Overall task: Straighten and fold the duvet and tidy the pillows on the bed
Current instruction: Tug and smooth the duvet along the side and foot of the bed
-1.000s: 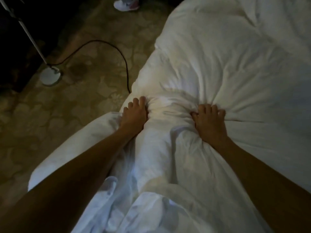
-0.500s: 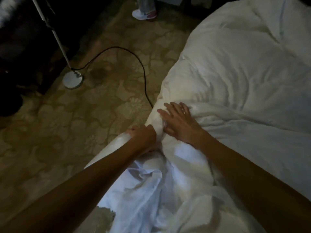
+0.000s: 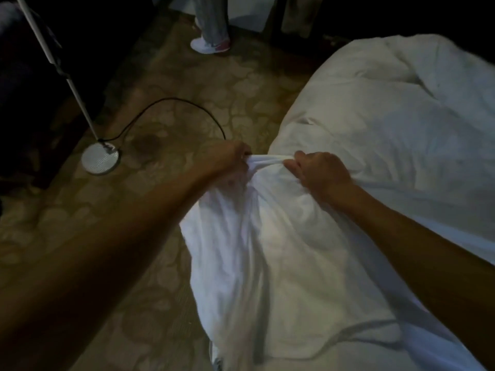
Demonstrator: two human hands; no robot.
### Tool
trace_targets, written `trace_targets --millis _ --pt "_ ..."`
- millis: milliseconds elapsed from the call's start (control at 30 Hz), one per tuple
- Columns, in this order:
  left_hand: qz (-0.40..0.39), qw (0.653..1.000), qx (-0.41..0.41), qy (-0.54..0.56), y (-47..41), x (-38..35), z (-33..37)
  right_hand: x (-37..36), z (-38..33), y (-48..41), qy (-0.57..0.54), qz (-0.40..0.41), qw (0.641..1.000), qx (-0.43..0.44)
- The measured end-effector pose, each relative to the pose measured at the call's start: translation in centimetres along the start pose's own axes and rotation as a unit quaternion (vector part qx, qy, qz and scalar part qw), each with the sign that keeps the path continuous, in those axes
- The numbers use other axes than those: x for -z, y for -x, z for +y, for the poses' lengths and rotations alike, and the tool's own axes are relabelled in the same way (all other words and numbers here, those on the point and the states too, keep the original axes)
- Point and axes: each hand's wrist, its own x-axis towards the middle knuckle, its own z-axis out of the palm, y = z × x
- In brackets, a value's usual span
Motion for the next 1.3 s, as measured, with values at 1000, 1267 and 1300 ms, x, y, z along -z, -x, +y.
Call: trace_targets --millis 1000,1267,1300 --pt "-0.071 0.988 -0.129 0.051 16.1 -4.5 23.6 14.5 -4.4 28.8 -0.236 -0.092 0.919 -0.302" --pt "-0.06 0.977 -0.204 0.023 31.3 -2.6 40.0 27.2 -5.9 51.4 -0.272 0.016 0.879 -0.391" --pt "-0.059 0.976 -0.209 0.019 32.9 -2.9 41.5 27.8 -6.3 54.2 -0.268 0.02 0.876 -0.401"
